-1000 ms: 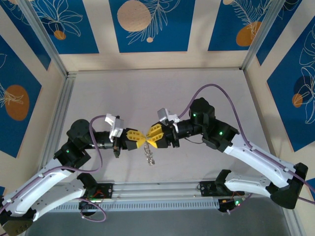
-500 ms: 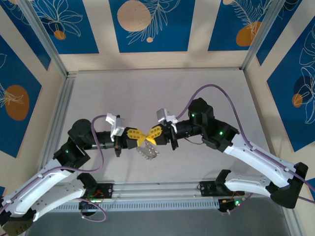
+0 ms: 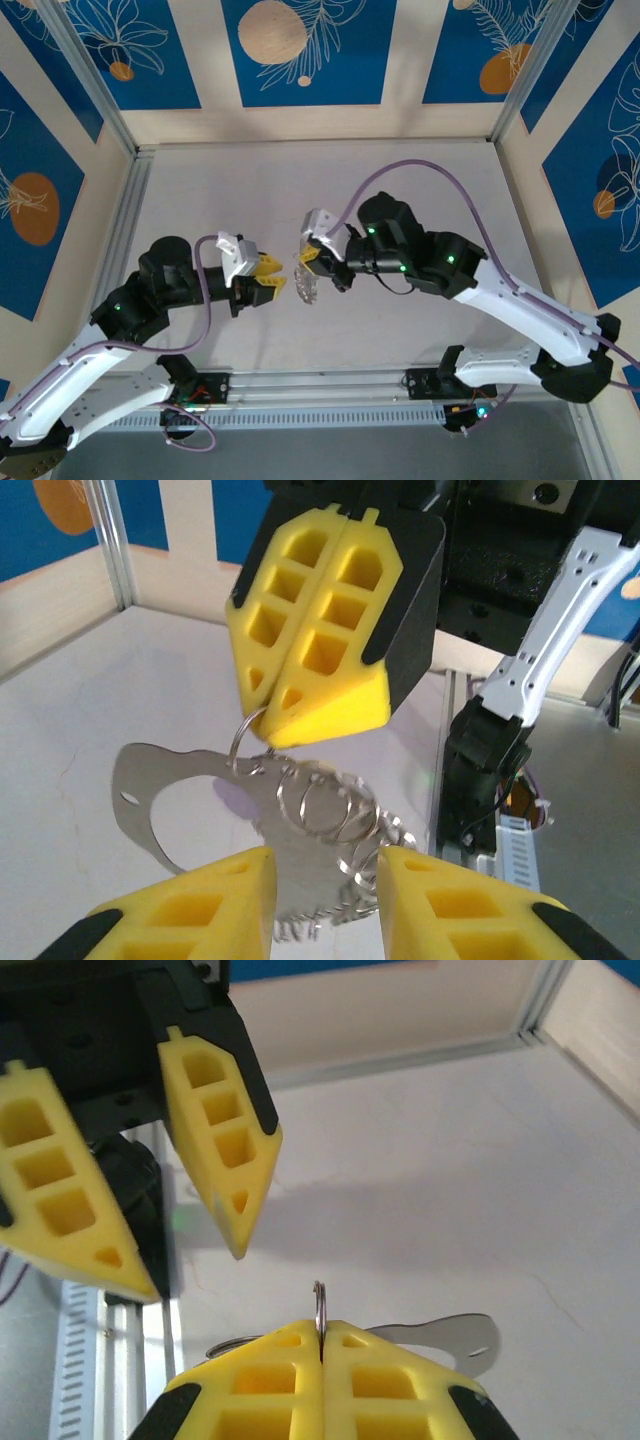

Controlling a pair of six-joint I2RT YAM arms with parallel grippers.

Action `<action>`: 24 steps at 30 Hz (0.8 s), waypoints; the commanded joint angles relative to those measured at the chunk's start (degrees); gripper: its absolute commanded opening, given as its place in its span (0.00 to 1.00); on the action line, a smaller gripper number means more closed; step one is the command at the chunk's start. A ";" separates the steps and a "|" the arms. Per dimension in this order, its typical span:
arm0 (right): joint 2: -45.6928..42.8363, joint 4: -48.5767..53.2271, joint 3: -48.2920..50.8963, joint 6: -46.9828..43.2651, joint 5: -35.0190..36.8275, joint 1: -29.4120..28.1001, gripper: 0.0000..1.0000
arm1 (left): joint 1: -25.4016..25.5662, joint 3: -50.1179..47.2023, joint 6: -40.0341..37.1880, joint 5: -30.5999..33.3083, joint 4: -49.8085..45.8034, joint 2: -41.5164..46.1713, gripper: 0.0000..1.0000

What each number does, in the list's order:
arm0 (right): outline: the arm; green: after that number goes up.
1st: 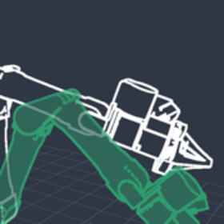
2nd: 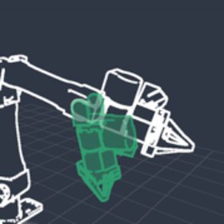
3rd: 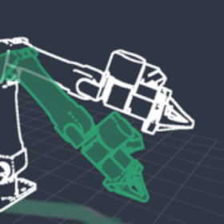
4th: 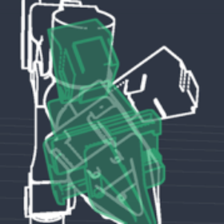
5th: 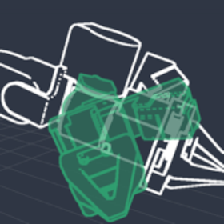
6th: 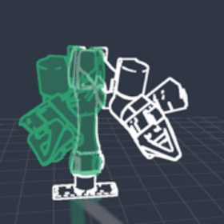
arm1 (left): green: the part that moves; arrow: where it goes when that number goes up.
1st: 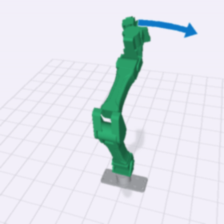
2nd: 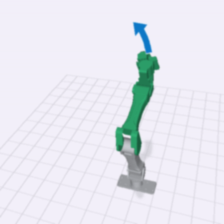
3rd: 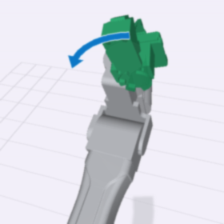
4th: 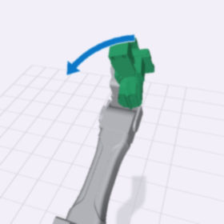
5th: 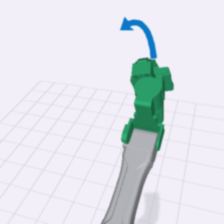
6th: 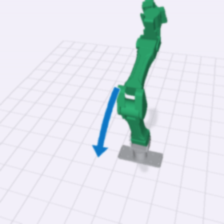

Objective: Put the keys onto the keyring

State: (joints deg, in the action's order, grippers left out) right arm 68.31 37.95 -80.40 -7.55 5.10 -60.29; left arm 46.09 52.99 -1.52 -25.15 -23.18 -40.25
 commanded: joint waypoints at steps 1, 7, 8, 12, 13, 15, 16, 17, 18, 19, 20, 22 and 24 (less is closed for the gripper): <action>4.67 10.86 -6.37 -1.48 9.68 -3.09 0.00 | 0.15 1.46 -3.02 0.51 -2.99 -0.09 0.31; 8.37 17.50 -13.08 -1.12 9.10 -5.36 0.00 | 0.17 0.02 -3.33 0.36 -0.58 2.33 0.31; 8.49 18.14 -13.99 -1.08 8.31 -5.66 0.00 | 0.17 -0.08 -3.31 0.36 -0.66 2.73 0.31; 7.95 19.08 -16.04 -1.47 3.65 -6.56 0.00 | 0.16 -0.04 -3.27 -0.02 -1.07 3.42 0.31; 7.97 19.09 -16.26 -1.46 2.46 -6.69 0.00 | 0.15 0.13 -3.30 -0.51 -1.00 3.34 0.31; 7.70 19.09 -16.64 -1.75 0.45 -7.30 0.00 | 0.18 0.44 -3.31 -2.05 -1.01 3.00 0.31; 7.63 19.16 -16.79 -1.84 -0.18 -7.53 0.00 | 0.15 0.61 -3.23 -2.63 -0.98 2.82 0.31; 7.75 19.42 -17.05 -1.91 -0.68 -7.73 0.00 | 0.15 0.82 -3.27 -3.20 -0.89 2.63 0.31; 7.94 19.91 -17.47 -1.92 -1.17 -7.95 0.00 | 0.17 0.97 -3.31 -3.64 -0.78 2.44 0.30; 8.19 20.34 -17.97 -1.97 -1.32 -8.21 0.00 | 0.19 1.14 -3.31 -4.12 -0.64 2.39 0.30; 8.44 20.78 -18.40 -2.18 -1.62 -8.48 0.00 | 0.17 1.28 -3.31 -4.52 -0.58 2.24 0.30; 8.59 21.28 -18.86 -2.46 -2.00 -8.96 0.00 | 0.17 1.41 -3.18 -5.53 -0.20 2.19 0.29; 8.41 21.22 -18.96 -2.73 -2.84 -9.22 0.00 | 0.15 1.50 -2.88 -7.34 0.24 1.81 0.29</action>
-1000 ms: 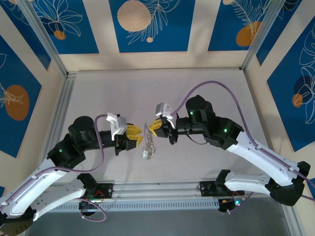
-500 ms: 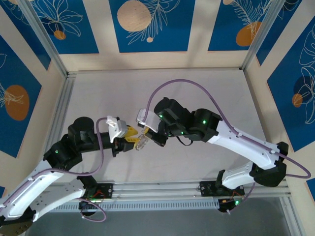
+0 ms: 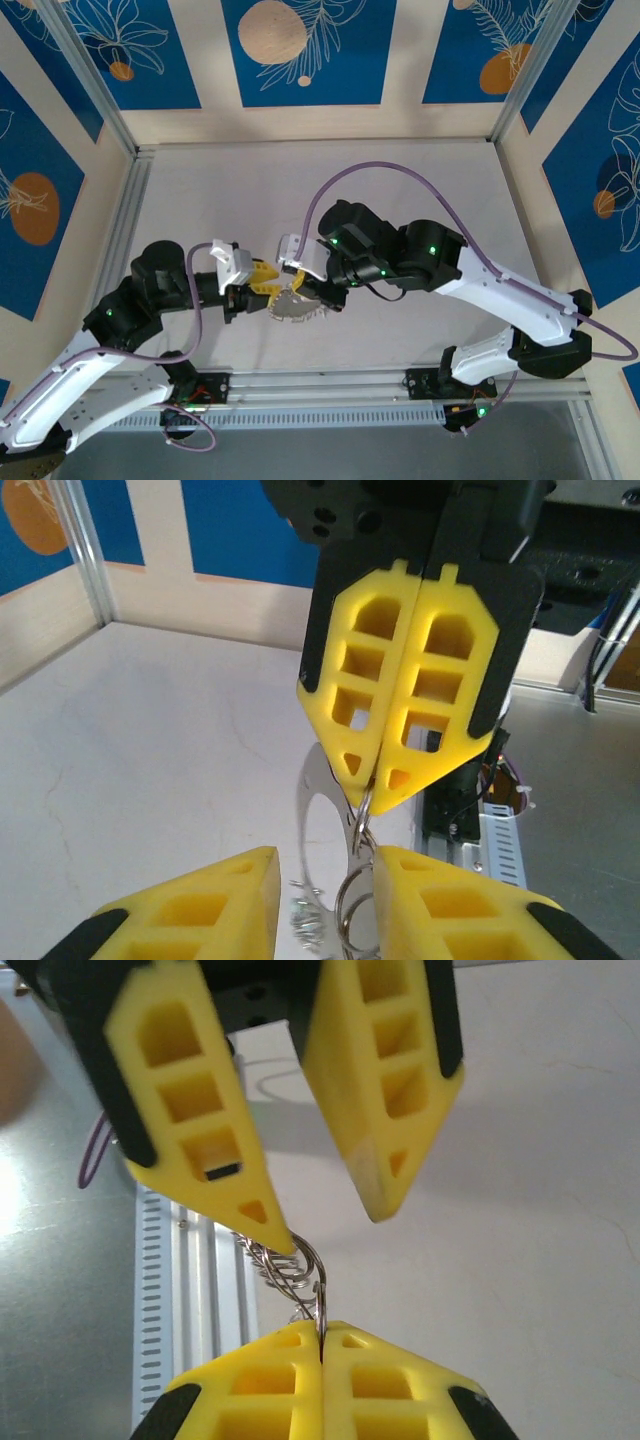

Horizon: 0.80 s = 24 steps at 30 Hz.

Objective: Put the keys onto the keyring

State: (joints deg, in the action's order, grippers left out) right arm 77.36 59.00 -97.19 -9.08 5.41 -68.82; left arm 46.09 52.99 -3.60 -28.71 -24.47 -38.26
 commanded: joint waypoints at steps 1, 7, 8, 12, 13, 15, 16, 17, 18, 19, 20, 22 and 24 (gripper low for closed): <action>-0.72 0.00 -2.16 -1.36 -3.34 -0.64 0.00 | 0.15 1.65 -0.69 -4.54 1.62 -0.46 0.29; -0.72 -0.71 -2.31 -2.23 -4.83 -0.71 0.00 | 0.21 2.07 -0.41 -7.91 1.63 -1.98 0.29; -0.60 -0.81 -2.26 -2.26 -4.96 -0.69 0.00 | 0.14 2.09 -0.36 -8.01 1.74 -2.04 0.28; -0.68 -1.41 -2.14 -2.43 -5.34 -0.68 0.00 | 0.15 2.07 -0.14 -8.66 2.11 -2.64 0.27; -0.67 -1.51 -2.13 -2.43 -5.49 -0.63 0.00 | 0.15 2.11 -0.10 -8.83 2.22 -2.69 0.26; -0.76 -1.83 -2.09 -2.52 -6.01 -0.64 0.00 | 0.19 2.20 -0.01 -9.16 2.49 -2.95 0.25; -0.80 -2.10 -2.04 -2.51 -6.30 -0.57 0.00 | 0.19 2.20 0.12 -9.14 2.70 -3.04 0.25; -0.79 -2.30 -1.95 -2.58 -6.60 -0.53 0.00 | 0.15 2.15 0.24 -9.25 2.92 -3.18 0.25; -0.73 -2.38 -1.93 -2.61 -6.71 -0.53 0.00 | 0.22 2.07 0.43 -9.38 3.32 -3.29 0.25; -0.64 -2.52 -1.95 -2.60 -6.81 -0.54 0.00 | 0.17 2.03 0.58 -9.41 3.46 -3.29 0.24; -0.64 -2.65 -1.82 -2.60 -6.87 -0.60 0.00 | 0.15 1.90 0.71 -9.49 3.82 -3.32 0.22; -0.65 -2.90 -1.68 -2.54 -7.23 -0.53 0.00 | 0.15 1.59 1.11 -9.59 4.42 -3.29 0.14; -0.96 -3.42 -1.37 -2.43 -7.53 -0.61 0.00 | 0.15 1.28 1.24 -9.49 4.74 -3.22 0.04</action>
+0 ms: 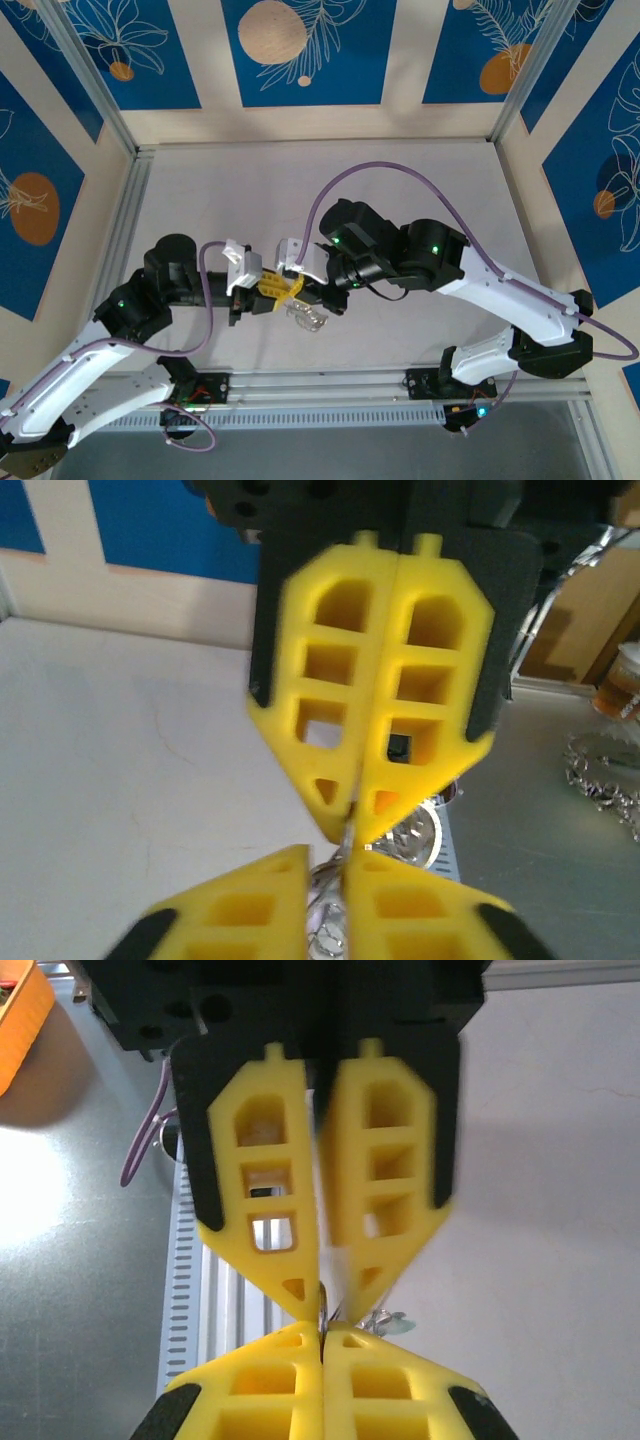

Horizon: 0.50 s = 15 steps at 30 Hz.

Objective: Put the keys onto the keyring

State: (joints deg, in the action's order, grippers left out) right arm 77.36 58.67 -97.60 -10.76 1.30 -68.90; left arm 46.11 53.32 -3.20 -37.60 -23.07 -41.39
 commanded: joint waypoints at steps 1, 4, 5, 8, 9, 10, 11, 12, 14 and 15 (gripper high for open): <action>-1.05 -3.45 -0.89 -0.75 -3.41 -0.46 0.00 | 0.13 0.79 0.87 -0.44 3.35 -0.21 0.00; -1.06 -4.37 -0.91 -0.59 -3.58 -0.44 0.00 | 0.13 0.51 0.63 0.52 2.96 -0.41 0.00; -1.06 -4.73 -0.77 -0.57 -3.54 -0.45 0.00 | 0.12 0.36 0.58 0.91 2.94 -0.36 0.00; -1.18 -6.17 0.09 -0.79 -3.15 -0.52 0.03 | 0.16 -0.25 0.48 2.89 3.51 0.61 0.00; -1.41 -6.80 0.70 -0.71 -3.15 -0.46 0.08 | 0.15 -0.56 0.55 3.42 4.01 1.29 0.00; -1.79 -7.47 1.35 -0.45 -3.06 -0.49 0.12 | 0.17 -0.82 0.65 3.51 4.42 1.84 0.00; -2.36 -8.45 2.36 -0.08 -3.23 -0.40 0.15 | 0.13 -1.15 0.82 3.44 4.98 2.53 0.00; -3.09 -9.59 3.49 0.61 -3.68 -0.18 0.18 | 0.05 -1.45 1.12 3.19 5.60 3.05 0.00; -4.61 -12.01 6.02 1.94 -4.78 0.38 0.21 | 0.05 -1.79 1.76 2.32 6.51 3.62 0.00; -5.40 -13.20 7.32 2.60 -5.19 0.60 0.22 | 0.04 -1.90 2.11 1.87 6.84 3.68 0.00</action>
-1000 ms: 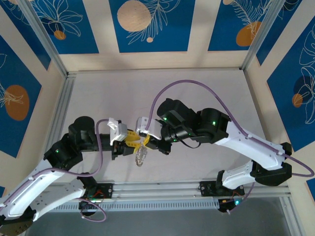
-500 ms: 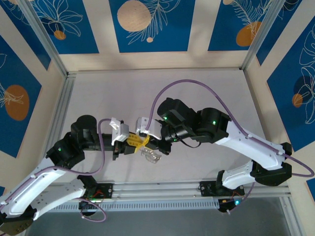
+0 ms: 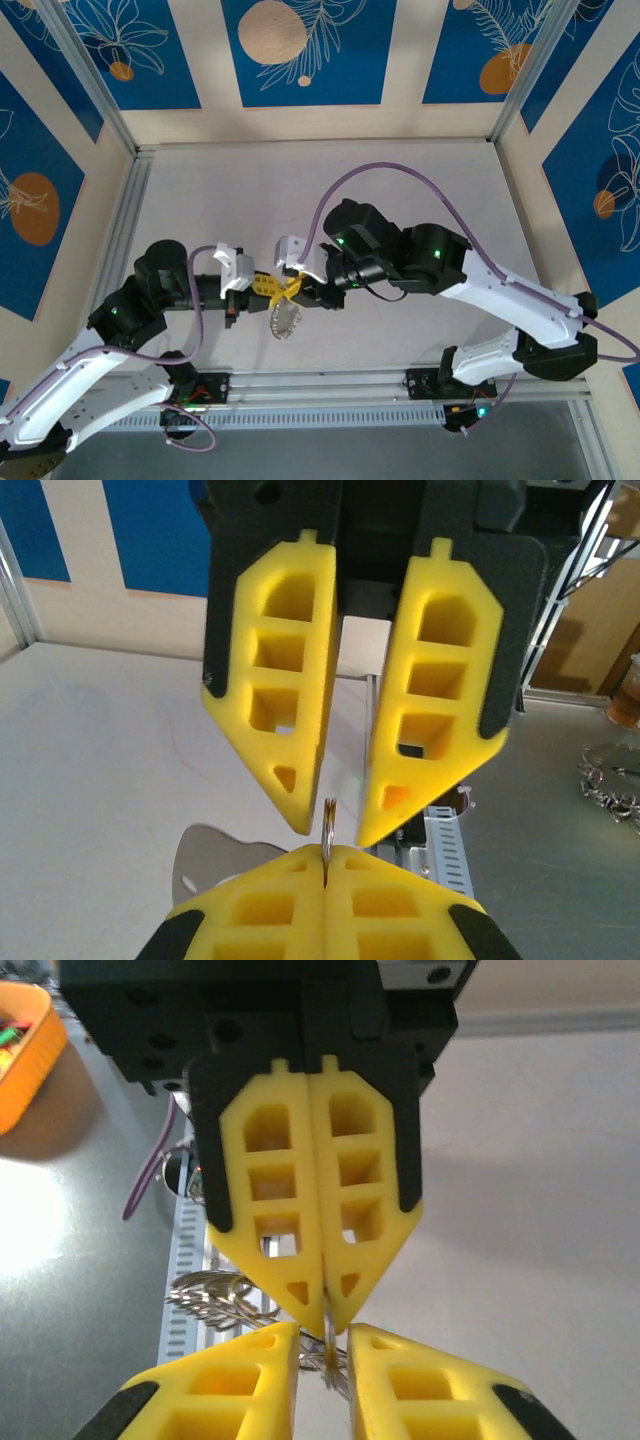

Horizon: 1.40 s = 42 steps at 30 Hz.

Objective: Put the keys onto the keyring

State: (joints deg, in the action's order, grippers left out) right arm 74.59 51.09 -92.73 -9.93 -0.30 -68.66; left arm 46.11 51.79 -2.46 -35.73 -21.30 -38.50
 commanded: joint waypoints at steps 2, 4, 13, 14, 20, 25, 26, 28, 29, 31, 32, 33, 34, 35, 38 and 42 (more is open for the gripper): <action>-3.92 -7.14 4.24 2.76 -3.49 0.60 0.22 | 0.05 -0.51 1.99 -0.85 5.77 0.86 0.00; -5.26 -8.67 6.30 3.44 -3.48 0.87 0.22 | 0.04 -0.87 2.64 -1.79 6.95 1.10 0.00; -14.18 -18.81 17.76 5.33 -6.06 4.00 0.22 | -0.31 -0.99 5.74 -4.48 11.02 1.06 0.00; -14.97 -19.76 18.82 5.64 -6.74 4.66 0.21 | -0.36 -0.99 6.03 -4.69 11.49 0.97 0.00; -16.66 -22.78 22.42 7.20 -10.61 7.62 0.16 | -0.61 -0.81 7.10 -5.84 12.86 0.35 0.00; -16.72 -26.31 24.10 7.84 -14.50 7.92 0.15 | -0.83 -1.42 8.28 -6.36 14.67 0.53 0.00; -16.71 -27.24 24.42 7.91 -15.26 8.00 0.15 | -0.79 -1.64 8.62 -6.53 15.18 0.62 0.00; -16.65 -28.87 25.08 8.17 -16.37 8.15 0.15 | -0.81 -2.00 9.11 -6.64 15.89 0.82 0.00; -16.49 -29.32 25.13 8.26 -17.46 8.26 0.15 | -0.84 -2.12 9.22 -6.64 16.08 0.95 0.00; -16.25 -30.48 25.48 8.52 -20.20 8.38 0.15 | -0.92 -2.38 9.31 -6.57 16.22 1.09 0.00; -16.18 -31.13 25.79 8.78 -20.92 8.41 0.15 | -0.90 -2.48 9.43 -6.64 16.35 1.15 0.00; -16.03 -32.00 26.16 9.01 -21.46 8.35 0.15 | -0.93 -2.58 9.64 -6.70 16.59 1.22 0.00; -15.93 -32.30 26.28 8.97 -21.53 8.52 0.15 | -0.87 -2.66 9.67 -6.82 16.80 1.18 0.00; -15.79 -32.53 26.37 9.11 -21.29 8.55 0.15 | -0.91 -2.79 9.82 -6.94 17.15 1.19 0.00; -15.26 -33.35 26.52 9.64 -21.71 9.24 0.13 | -1.02 -3.01 10.22 -7.18 17.95 1.32 0.00; -14.93 -35.33 27.34 10.18 -22.12 9.68 0.12 | -0.99 -3.49 11.23 -7.65 19.62 1.40 0.00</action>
State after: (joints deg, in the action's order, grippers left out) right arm 59.48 19.20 -66.30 -0.89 -20.64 -59.42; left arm 45.54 48.75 7.31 -41.23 -6.15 -37.91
